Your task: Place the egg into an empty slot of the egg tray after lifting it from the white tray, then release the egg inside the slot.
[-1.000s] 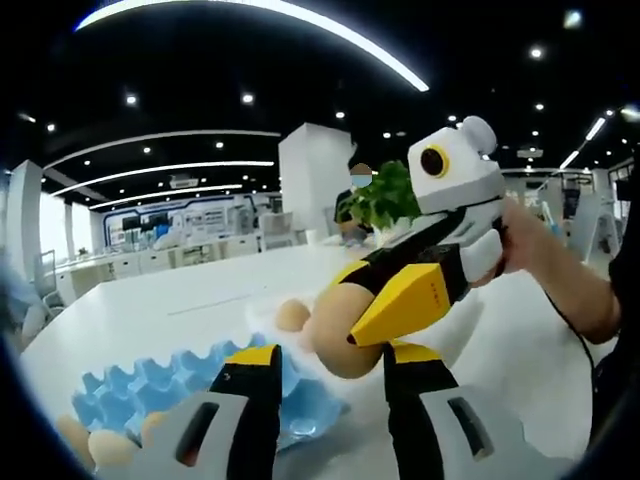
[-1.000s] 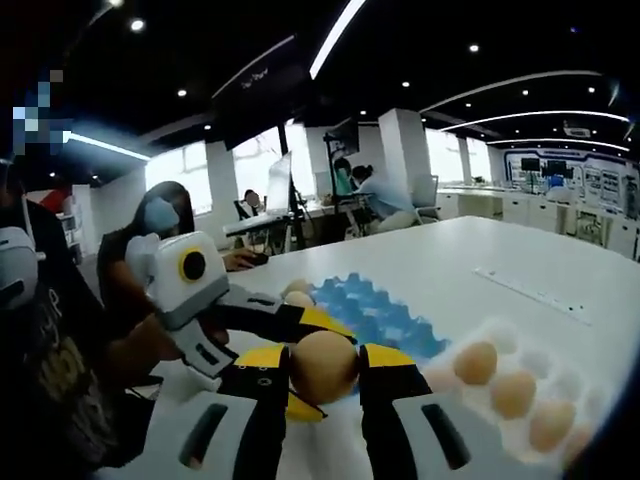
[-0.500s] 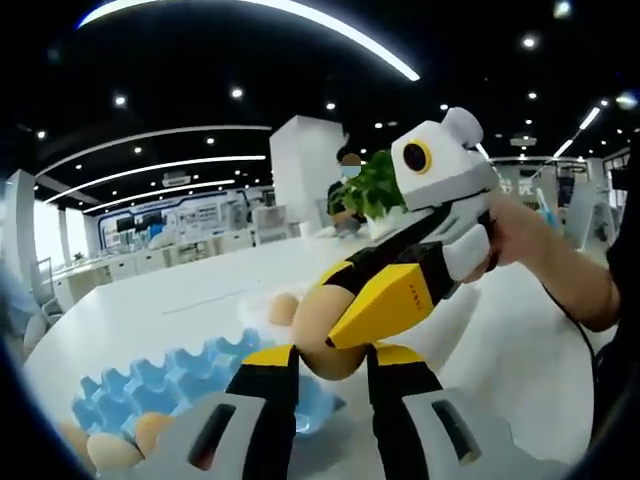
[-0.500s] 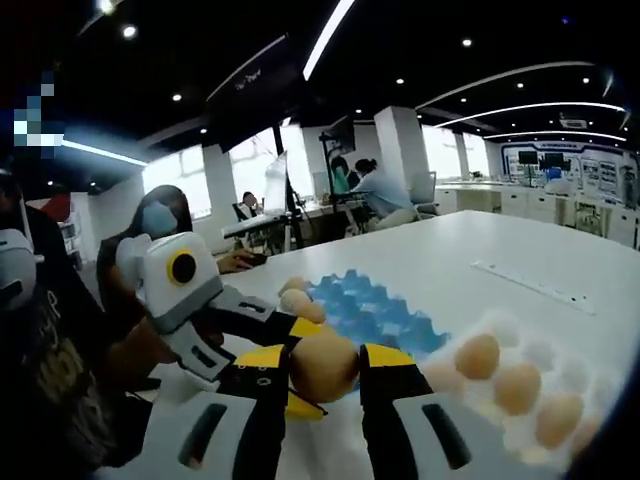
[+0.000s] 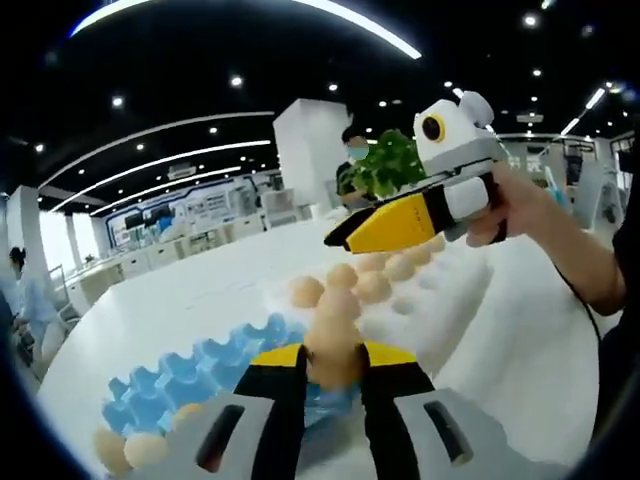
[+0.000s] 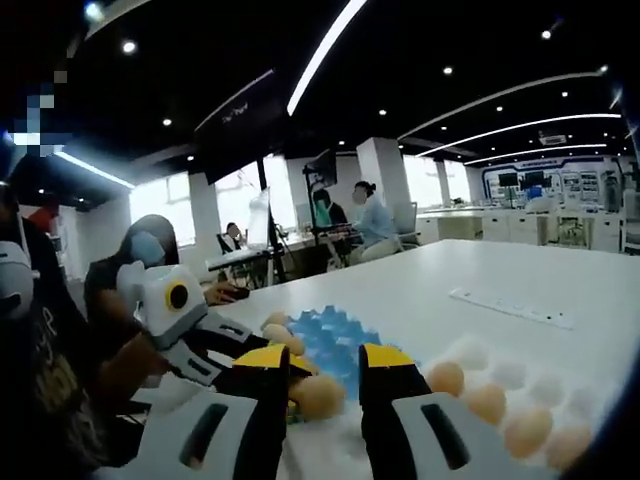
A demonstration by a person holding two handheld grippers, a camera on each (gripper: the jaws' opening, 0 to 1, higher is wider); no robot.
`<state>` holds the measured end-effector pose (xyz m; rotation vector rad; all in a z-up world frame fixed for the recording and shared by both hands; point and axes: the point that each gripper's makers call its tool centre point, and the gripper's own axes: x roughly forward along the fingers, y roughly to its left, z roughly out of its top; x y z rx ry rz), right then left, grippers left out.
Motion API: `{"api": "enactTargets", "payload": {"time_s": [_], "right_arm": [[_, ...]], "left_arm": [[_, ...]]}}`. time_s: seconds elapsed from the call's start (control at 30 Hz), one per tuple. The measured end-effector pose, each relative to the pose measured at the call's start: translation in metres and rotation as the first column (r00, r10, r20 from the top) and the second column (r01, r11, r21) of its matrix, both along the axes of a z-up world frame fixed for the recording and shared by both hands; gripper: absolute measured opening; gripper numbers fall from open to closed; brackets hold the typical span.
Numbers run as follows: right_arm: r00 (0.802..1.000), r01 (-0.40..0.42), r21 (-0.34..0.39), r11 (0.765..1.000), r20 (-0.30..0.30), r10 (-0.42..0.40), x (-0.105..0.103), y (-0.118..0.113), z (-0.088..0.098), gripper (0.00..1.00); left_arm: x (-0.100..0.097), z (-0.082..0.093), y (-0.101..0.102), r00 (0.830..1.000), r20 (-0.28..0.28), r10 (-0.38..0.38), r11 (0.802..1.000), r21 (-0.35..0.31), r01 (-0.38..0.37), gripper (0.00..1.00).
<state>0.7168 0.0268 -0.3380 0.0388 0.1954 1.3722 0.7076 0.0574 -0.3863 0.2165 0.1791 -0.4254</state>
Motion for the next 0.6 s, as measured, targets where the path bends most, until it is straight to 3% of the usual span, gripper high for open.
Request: {"api": "enactTargets", "payload": {"time_s": [0.03,0.07,0.1,0.13,0.17,0.2,0.27,0.6], "right_arm": [[1.000,-0.001,0.004,1.000,0.000,0.001,0.000,0.000,0.001,0.28],[1.000,-0.003,0.008,1.000,-0.005,0.003,0.001,0.000,0.001,0.28],[1.000,-0.002,0.007,1.000,-0.007,0.002,0.002,0.000,0.001,0.28],[1.000,0.002,0.005,1.000,-0.007,-0.002,0.004,0.000,0.000,0.28],[1.000,0.004,0.004,1.000,-0.006,-0.004,0.004,-0.001,0.000,0.28],[1.000,0.005,0.003,1.000,-0.004,-0.005,0.005,-0.001,0.000,0.28],[1.000,0.000,0.007,1.000,-0.002,0.000,0.003,-0.002,0.002,0.28],[0.999,0.032,-0.013,0.999,0.020,-0.032,0.023,-0.015,0.003,0.29]], "left_arm": [[-0.003,0.005,0.001,1.000,0.009,-0.016,1.000,0.005,0.016,0.04],[-0.005,0.005,-0.001,0.999,-0.033,-0.015,0.997,-0.075,0.012,0.03],[-0.005,0.005,-0.002,0.999,-0.035,-0.034,0.998,-0.061,0.032,0.07],[-0.003,-0.011,0.001,0.995,-0.096,-0.026,0.999,0.032,0.029,0.12],[-0.003,-0.015,0.001,0.994,-0.107,-0.028,0.998,0.060,0.034,0.12],[0.001,-0.014,0.000,0.998,-0.070,-0.003,0.999,0.044,0.006,0.12],[-0.003,-0.015,-0.008,0.995,-0.089,-0.037,0.999,-0.009,0.036,0.12],[-0.002,-0.004,-0.002,0.998,-0.055,-0.023,1.000,-0.007,0.023,0.18]]}}
